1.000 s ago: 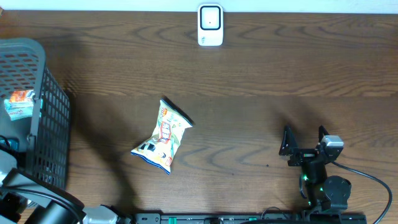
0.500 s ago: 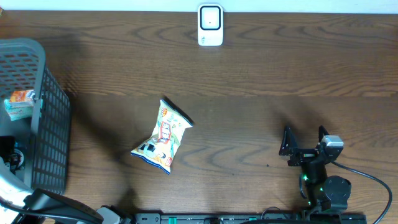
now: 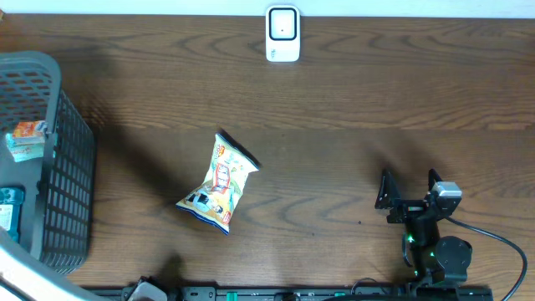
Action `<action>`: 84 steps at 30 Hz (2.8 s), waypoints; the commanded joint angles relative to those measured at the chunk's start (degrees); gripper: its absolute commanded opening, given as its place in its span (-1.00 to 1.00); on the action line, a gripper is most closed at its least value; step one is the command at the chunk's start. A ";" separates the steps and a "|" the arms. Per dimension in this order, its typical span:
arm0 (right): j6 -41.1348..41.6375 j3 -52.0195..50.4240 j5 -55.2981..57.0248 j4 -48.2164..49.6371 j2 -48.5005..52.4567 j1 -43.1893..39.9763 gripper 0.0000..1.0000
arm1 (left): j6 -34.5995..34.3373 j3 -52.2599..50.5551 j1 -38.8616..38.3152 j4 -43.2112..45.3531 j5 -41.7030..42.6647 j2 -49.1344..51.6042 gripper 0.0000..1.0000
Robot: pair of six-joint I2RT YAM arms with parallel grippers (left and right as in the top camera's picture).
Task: Scan the item barcode
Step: 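Carry the green tin out and place it beside the snack bag, then release the tin and return the left gripper to the basket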
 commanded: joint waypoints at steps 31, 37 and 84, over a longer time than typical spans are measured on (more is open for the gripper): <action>-0.15 -0.07 -0.33 -0.20 -0.15 0.33 0.98 | -5.03 0.33 -90.68 -0.72 -14.84 29.75 0.11; -0.15 -0.07 -0.33 -0.20 -0.15 0.33 0.99 | -13.44 0.33 -93.81 -0.79 -14.78 38.23 0.11; -0.15 -0.07 -0.33 -0.22 -0.15 0.33 0.98 | 0.83 0.87 -62.79 -0.15 -50.18 -4.59 0.95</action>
